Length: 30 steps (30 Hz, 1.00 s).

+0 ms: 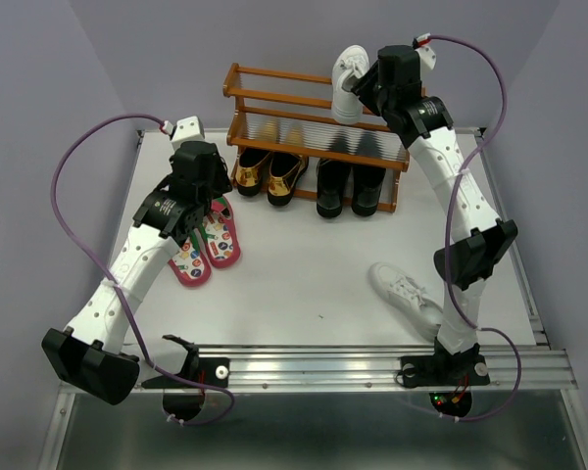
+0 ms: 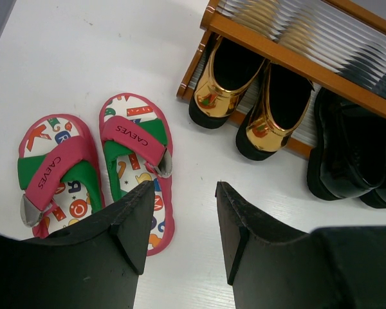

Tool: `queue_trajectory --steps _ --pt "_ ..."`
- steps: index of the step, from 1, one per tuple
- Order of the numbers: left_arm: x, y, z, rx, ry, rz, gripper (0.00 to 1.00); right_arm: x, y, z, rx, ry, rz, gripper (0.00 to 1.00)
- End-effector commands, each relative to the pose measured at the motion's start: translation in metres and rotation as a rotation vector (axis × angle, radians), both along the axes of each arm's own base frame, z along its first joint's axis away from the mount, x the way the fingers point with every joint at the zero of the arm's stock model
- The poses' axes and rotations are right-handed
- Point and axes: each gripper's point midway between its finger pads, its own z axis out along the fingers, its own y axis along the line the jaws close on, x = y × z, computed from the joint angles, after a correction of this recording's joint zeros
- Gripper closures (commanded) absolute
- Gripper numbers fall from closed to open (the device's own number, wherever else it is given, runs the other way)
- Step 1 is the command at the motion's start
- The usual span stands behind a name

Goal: Place and organize the shoes onto the shoe shelf

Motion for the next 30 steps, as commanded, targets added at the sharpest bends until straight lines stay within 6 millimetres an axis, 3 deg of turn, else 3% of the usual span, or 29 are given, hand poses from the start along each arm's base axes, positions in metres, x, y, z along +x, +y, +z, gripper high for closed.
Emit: queue_trajectory --steps 1,2,3,5,6,13,17,18,19,21,22,23,24,25,26,28,29,30 --pt "-0.002 0.006 0.008 -0.004 -0.033 0.023 0.46 -0.018 -0.004 0.052 0.021 -0.113 0.027 0.49" --pt "-0.002 0.006 0.008 -0.005 -0.032 0.024 0.46 -0.019 -0.005 0.054 0.017 -0.116 0.026 0.44" --pt "-0.001 0.006 0.007 -0.003 -0.03 0.023 0.46 -0.021 -0.006 0.058 0.013 -0.125 0.028 0.31" --pt "-0.001 0.006 0.005 -0.005 -0.029 0.026 0.46 -0.027 -0.01 0.066 -0.002 -0.139 0.031 0.15" --pt "-0.001 0.005 0.003 -0.006 -0.025 0.025 0.46 -0.034 -0.014 0.075 -0.011 -0.155 0.031 0.12" --pt "0.004 0.001 -0.001 -0.01 -0.016 0.017 0.46 -0.073 -0.038 0.108 -0.083 -0.214 0.021 0.05" --pt "0.004 0.003 0.006 -0.002 -0.027 0.022 0.46 -0.108 -0.065 0.102 -0.17 -0.192 -0.014 0.04" --pt "0.004 0.003 0.01 -0.002 -0.033 0.022 0.46 -0.13 -0.08 0.114 -0.177 -0.212 -0.045 0.03" --pt "0.004 0.004 0.012 -0.002 -0.039 0.026 0.46 -0.136 -0.087 0.086 -0.237 -0.138 -0.046 0.03" --pt "0.004 0.005 0.018 -0.003 -0.053 0.029 0.46 -0.165 -0.107 0.078 -0.271 -0.104 -0.081 0.03" --pt "0.004 0.006 0.02 -0.005 -0.06 0.03 0.46 -0.17 -0.111 0.046 -0.312 -0.021 -0.077 0.03" --pt "0.005 0.006 0.022 -0.007 -0.064 0.03 0.46 -0.184 -0.117 0.021 -0.346 0.058 -0.069 0.03" --pt "0.005 0.005 0.026 -0.011 -0.073 0.028 0.46 -0.204 -0.125 -0.016 -0.371 0.168 -0.061 0.03" --pt "0.005 0.005 0.028 -0.014 -0.077 0.027 0.46 -0.21 -0.126 -0.009 -0.34 0.145 -0.066 0.02" --pt "0.004 0.005 0.029 -0.012 -0.078 0.028 0.46 -0.226 -0.13 -0.055 -0.383 0.283 -0.045 0.02" --pt "0.004 0.006 0.032 -0.015 -0.086 0.029 0.46 -0.255 -0.133 -0.09 -0.346 0.388 -0.025 0.02" --pt "0.004 0.006 0.033 -0.015 -0.089 0.031 0.46 -0.267 -0.133 -0.122 -0.354 0.468 -0.006 0.02" --pt "0.004 0.007 0.033 -0.012 -0.088 0.033 0.46 -0.276 -0.131 -0.134 -0.335 0.502 0.007 0.02"
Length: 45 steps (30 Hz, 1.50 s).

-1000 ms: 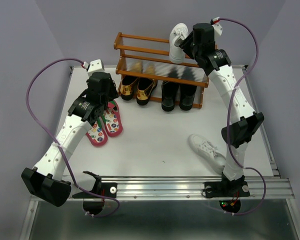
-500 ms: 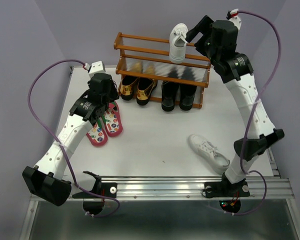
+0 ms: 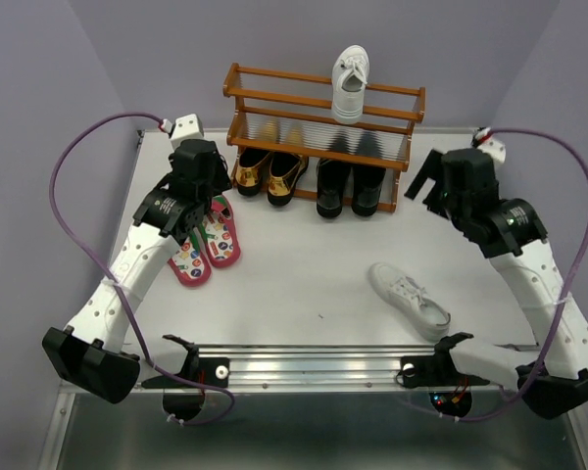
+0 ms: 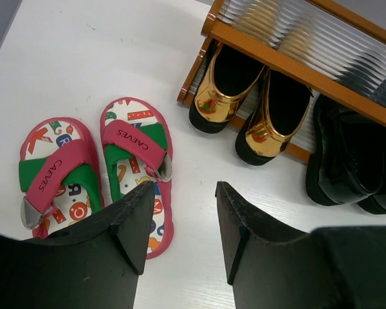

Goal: Place and organize the shoes onto the shoe shelf

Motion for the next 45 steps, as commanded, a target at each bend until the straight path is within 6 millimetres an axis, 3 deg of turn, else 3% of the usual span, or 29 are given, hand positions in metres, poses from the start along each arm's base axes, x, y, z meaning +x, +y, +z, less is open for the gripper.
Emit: queue_trajectory --steps 1,2,5,6,9,10,17,22,29,31,32,34,40,45 --pt "0.001 0.007 0.031 -0.008 -0.081 0.028 0.46 -0.06 -0.009 -0.097 0.009 0.325 -0.031 0.02" --pt "0.001 0.008 0.03 -0.005 -0.078 0.03 0.46 -0.07 -0.011 -0.116 0.009 0.378 -0.04 0.02" --pt "-0.001 0.011 0.028 0.001 -0.076 0.042 0.46 -0.094 -0.004 -0.139 0.085 0.443 -0.028 0.02" --pt "0.0 0.01 0.025 0.0 -0.075 0.041 0.46 -0.105 0.0 -0.159 0.104 0.506 -0.008 0.02" --pt "0.002 0.007 0.02 -0.008 -0.069 0.032 0.46 -0.12 0.005 -0.182 0.163 0.54 -0.013 0.02" --pt "0.002 0.005 0.019 -0.015 -0.066 0.026 0.46 -0.129 0.006 -0.199 0.175 0.587 -0.017 0.02" --pt "0.005 0.001 0.012 -0.021 -0.056 0.013 0.46 -0.149 0.007 -0.244 0.179 0.687 -0.01 0.05" --pt "0.007 -0.004 0.004 -0.026 -0.04 -0.003 0.46 -0.154 0.018 -0.268 0.211 0.738 0.041 0.16" --pt "0.01 -0.007 0.003 -0.031 -0.04 -0.012 0.46 -0.153 0.03 -0.276 0.202 0.782 0.149 0.48" --pt "0.011 -0.008 0.003 -0.035 -0.039 -0.016 0.46 -0.152 0.027 -0.278 0.174 0.792 0.15 0.69" --pt "0.012 -0.009 0.003 -0.036 -0.038 -0.019 0.46 -0.149 0.028 -0.274 0.164 0.782 0.164 0.87" --pt "0.012 -0.01 0.004 -0.038 -0.041 -0.021 0.46 -0.139 0.032 -0.264 0.163 0.747 0.195 0.99" --pt "0.011 -0.008 0.006 -0.036 -0.046 -0.017 0.46 -0.105 0.056 -0.231 0.243 0.634 0.243 0.99" --pt "0.01 -0.008 0.006 -0.04 -0.047 -0.019 0.46 -0.073 0.08 -0.218 0.364 0.532 0.237 0.99"
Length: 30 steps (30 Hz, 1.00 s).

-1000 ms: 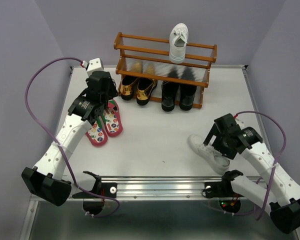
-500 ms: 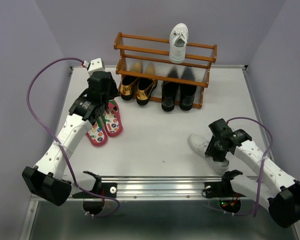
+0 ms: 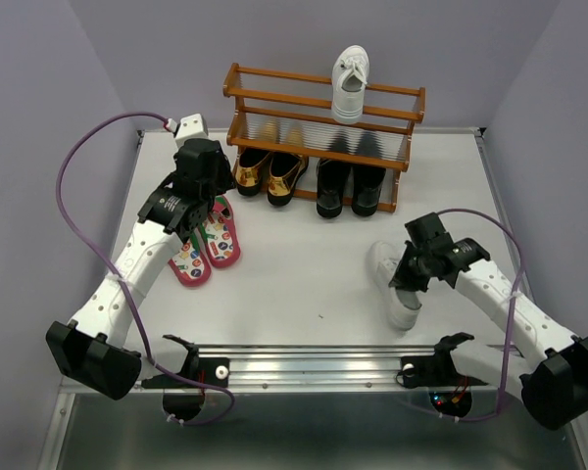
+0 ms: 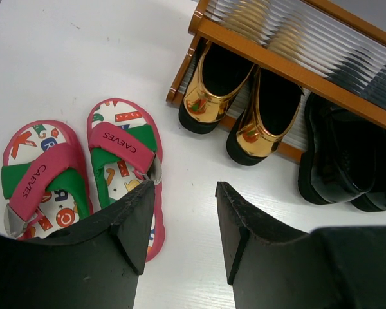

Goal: Place and organize the shoes onto the shoe shelf

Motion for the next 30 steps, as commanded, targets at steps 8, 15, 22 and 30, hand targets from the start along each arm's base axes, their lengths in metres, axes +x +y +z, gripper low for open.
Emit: queue_trajectory --steps 8,15,22,30 --pt "0.0 0.005 0.012 -0.008 -0.042 0.019 0.46 0.075 0.083 0.029 0.283 -0.205 -0.056 0.59" --pt "0.001 0.004 0.009 -0.004 -0.033 0.017 0.46 0.068 0.073 0.033 0.09 -0.191 0.066 0.39" --pt "0.003 0.003 0.007 0.001 -0.03 0.017 0.46 0.041 -0.001 0.034 -0.183 -0.209 -0.043 0.39" --pt "0.006 0.001 0.005 -0.001 -0.026 0.009 0.46 0.017 0.023 -0.005 -0.046 -0.098 0.001 0.38"
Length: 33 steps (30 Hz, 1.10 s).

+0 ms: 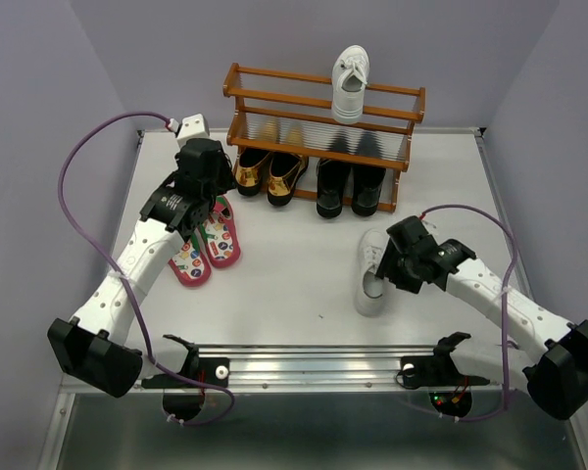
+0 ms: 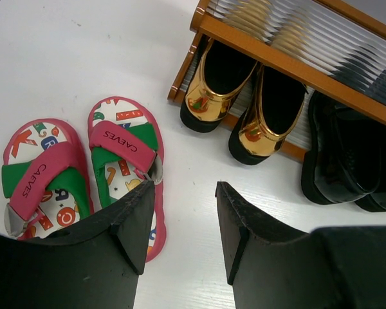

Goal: Place and organize the shoes onto the shoe shelf

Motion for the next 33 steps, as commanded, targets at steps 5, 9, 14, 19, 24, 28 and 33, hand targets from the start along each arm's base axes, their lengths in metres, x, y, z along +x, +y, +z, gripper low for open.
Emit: queue_trajectory --steps 5,9,14,19,24,28,33 --pt "0.003 0.001 0.007 -0.007 -0.033 0.008 0.46 -0.014 0.007 -0.033 0.024 0.095 0.016 0.39" --pt "0.004 0.002 0.006 -0.007 -0.029 0.009 0.46 -0.018 0.005 -0.045 0.017 0.111 0.02 0.53" --pt "0.003 -0.001 0.007 -0.014 -0.032 0.002 0.46 -0.014 0.008 -0.035 0.022 0.091 0.038 0.84" --pt "0.003 0.001 0.012 -0.006 -0.042 0.001 0.46 -0.005 -0.022 0.009 -0.106 0.01 -0.028 0.99" --pt "0.002 0.002 0.017 -0.001 -0.051 0.0 0.46 0.0 -0.034 0.062 -0.164 -0.055 -0.017 0.99" --pt "0.002 0.0 0.02 -0.007 -0.057 -0.012 0.46 0.003 -0.042 0.102 -0.204 -0.093 -0.005 0.99" --pt "0.003 0.0 0.022 -0.006 -0.06 -0.013 0.46 0.009 -0.043 0.146 -0.225 -0.145 0.038 0.99"
